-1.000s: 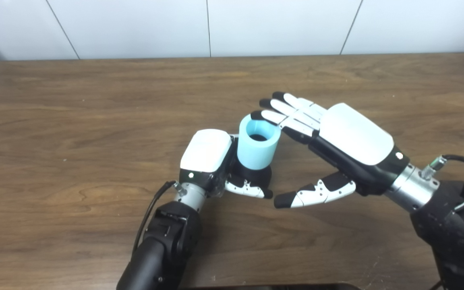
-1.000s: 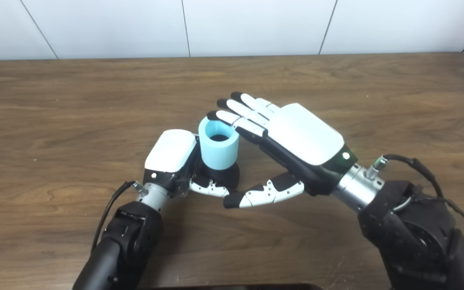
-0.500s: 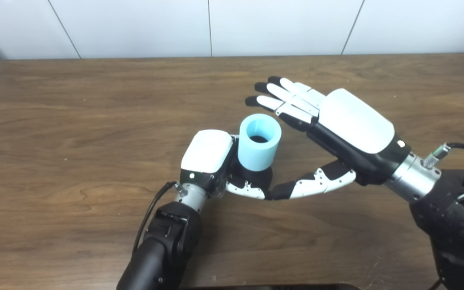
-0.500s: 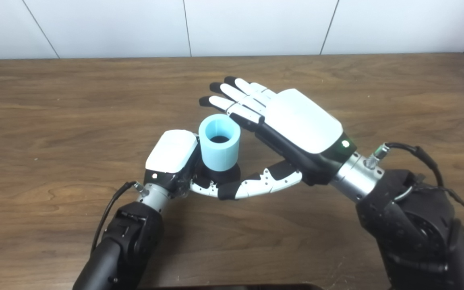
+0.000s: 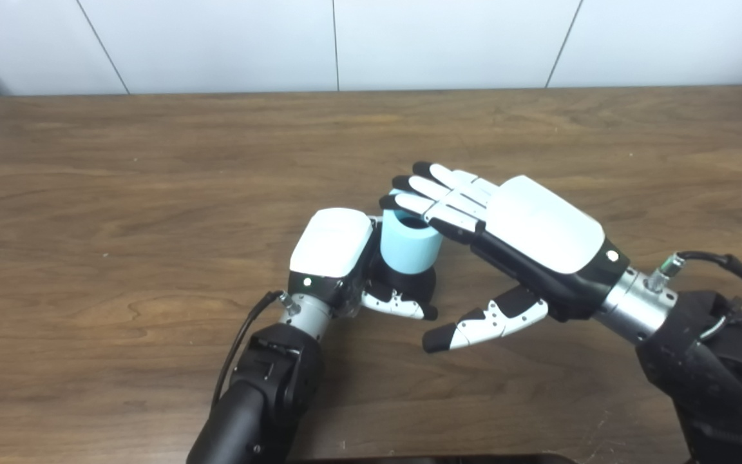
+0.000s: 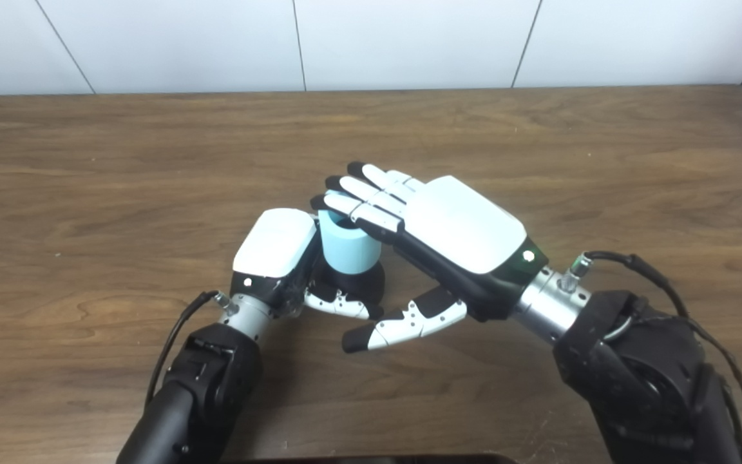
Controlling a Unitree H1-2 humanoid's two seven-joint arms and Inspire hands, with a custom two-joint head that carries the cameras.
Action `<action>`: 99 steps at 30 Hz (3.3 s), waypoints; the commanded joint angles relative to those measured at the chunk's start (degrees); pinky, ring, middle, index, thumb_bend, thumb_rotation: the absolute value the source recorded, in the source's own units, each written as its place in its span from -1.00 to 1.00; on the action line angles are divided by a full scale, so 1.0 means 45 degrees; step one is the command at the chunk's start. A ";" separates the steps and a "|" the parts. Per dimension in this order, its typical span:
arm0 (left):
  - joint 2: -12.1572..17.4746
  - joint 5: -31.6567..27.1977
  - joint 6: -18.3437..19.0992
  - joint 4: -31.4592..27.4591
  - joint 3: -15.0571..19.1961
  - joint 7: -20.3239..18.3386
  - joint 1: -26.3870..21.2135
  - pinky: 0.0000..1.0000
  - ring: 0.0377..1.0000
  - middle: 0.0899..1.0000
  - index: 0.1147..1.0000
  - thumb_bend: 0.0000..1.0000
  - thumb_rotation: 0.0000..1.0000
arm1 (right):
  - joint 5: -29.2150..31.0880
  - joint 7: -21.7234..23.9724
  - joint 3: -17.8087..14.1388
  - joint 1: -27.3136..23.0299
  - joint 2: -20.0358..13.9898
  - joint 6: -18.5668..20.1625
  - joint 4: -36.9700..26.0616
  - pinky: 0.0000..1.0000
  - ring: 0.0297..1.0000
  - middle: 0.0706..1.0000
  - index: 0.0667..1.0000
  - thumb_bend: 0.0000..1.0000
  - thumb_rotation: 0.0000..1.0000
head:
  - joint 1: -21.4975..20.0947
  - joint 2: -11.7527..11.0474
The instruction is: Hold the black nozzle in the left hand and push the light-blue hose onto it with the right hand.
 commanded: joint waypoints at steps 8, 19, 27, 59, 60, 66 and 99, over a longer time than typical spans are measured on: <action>0.0094 0.0326 0.0130 -0.0070 -0.0076 -0.0316 0.0050 0.47 0.17 -0.08 -0.18 0.05 -1.00 | -0.0328 -0.0557 -0.0044 0.0379 -0.0234 -0.1011 0.0405 0.85 1.00 0.92 0.80 0.20 0.80 | -0.0001 0.0047; 0.0059 0.0372 0.0196 -0.0136 -0.0078 -0.0350 0.0058 0.51 0.21 -0.06 -0.18 0.04 -1.00 | -0.0455 -0.0923 0.0303 0.1237 -0.0457 -0.1491 0.1024 0.90 0.99 0.86 0.75 0.19 0.77 | -0.0036 0.0108; 0.0017 0.0467 0.0300 -0.0266 -0.0060 -0.0689 0.0054 0.53 0.23 -0.04 -0.20 0.04 -1.00 | -0.0552 -0.1007 0.0654 0.1554 -0.0484 -0.1499 0.1292 0.87 0.98 0.88 0.72 0.20 0.71 | -0.0044 0.0164; 0.0026 0.0642 0.0287 -0.0459 0.0011 -0.1028 0.0035 0.54 0.25 -0.05 -0.20 0.04 -1.00 | -0.1041 -0.2052 0.1573 0.2266 -0.1139 -0.1422 0.2508 0.84 0.98 0.86 0.75 0.19 0.80 | -0.0103 0.0349; 0.0024 0.0663 0.0295 -0.0459 0.0010 -0.1044 0.0031 0.54 0.25 -0.05 -0.20 0.04 -1.00 | -0.1038 -0.2069 0.1569 0.2274 -0.1145 -0.1424 0.2531 0.84 0.97 0.86 0.75 0.19 0.79 | -0.0103 0.0349; 0.0036 0.0638 0.0252 -0.0486 0.0014 -0.1023 0.0023 0.55 0.25 -0.05 -0.20 0.04 -1.00 | -0.0878 -0.2186 0.1477 0.2275 -0.1163 -0.1422 0.2500 0.84 0.99 0.87 0.75 0.19 0.78 | -0.0111 0.0435; 0.0641 0.0689 -0.0766 -0.0077 -0.0303 0.0165 -0.0310 0.55 0.25 0.03 -0.15 0.05 -0.93 | 0.1511 -0.2615 -0.1523 -0.0818 0.0821 0.0503 -0.0185 0.70 0.93 0.87 0.81 0.00 0.95 | -0.0091 0.0116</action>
